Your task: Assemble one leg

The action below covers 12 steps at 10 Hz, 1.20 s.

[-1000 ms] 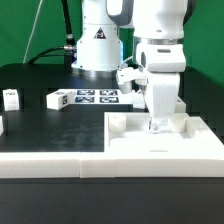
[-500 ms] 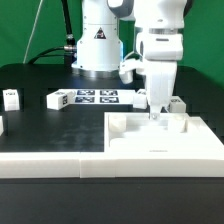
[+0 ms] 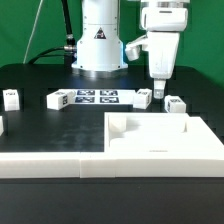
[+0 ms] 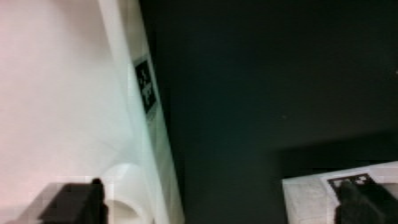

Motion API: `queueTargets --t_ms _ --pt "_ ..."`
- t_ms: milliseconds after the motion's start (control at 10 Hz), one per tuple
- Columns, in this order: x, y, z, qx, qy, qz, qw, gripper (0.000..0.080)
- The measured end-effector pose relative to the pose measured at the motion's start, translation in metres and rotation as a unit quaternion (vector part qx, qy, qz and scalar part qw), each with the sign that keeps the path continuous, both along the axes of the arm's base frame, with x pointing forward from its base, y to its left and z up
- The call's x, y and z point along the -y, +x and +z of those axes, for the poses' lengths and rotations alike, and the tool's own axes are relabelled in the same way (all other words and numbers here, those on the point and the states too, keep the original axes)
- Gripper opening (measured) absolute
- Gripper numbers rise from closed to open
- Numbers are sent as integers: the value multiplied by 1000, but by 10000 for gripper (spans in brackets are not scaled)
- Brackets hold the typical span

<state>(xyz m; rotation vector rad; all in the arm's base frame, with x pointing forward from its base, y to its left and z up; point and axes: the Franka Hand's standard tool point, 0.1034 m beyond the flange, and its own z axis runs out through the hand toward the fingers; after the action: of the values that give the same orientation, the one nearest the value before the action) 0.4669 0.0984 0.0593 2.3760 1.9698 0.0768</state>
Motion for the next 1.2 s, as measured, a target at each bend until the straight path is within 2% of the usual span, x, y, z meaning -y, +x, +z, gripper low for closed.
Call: queueTargets --t_ms 200,300,400,500,700,800,900,1100,1200 --pt "0 0 0 0 4 -55 998 649" --pt "-2 -2 0 3 16 -128 992 649" --pt "-7 -10 -3 4 32 -215 976 649" --pt "-14 -16 -5 -1 38 -275 961 649" --pt "-28 -20 -9 -13 53 -412 910 649" --pt "-34 -22 -10 -16 56 -437 898 649" --pt "-39 -22 -12 -19 63 -486 872 649" --pt "-41 -23 -13 -24 69 -544 836 649" --pt "-42 -23 -13 -28 72 -584 808 649"
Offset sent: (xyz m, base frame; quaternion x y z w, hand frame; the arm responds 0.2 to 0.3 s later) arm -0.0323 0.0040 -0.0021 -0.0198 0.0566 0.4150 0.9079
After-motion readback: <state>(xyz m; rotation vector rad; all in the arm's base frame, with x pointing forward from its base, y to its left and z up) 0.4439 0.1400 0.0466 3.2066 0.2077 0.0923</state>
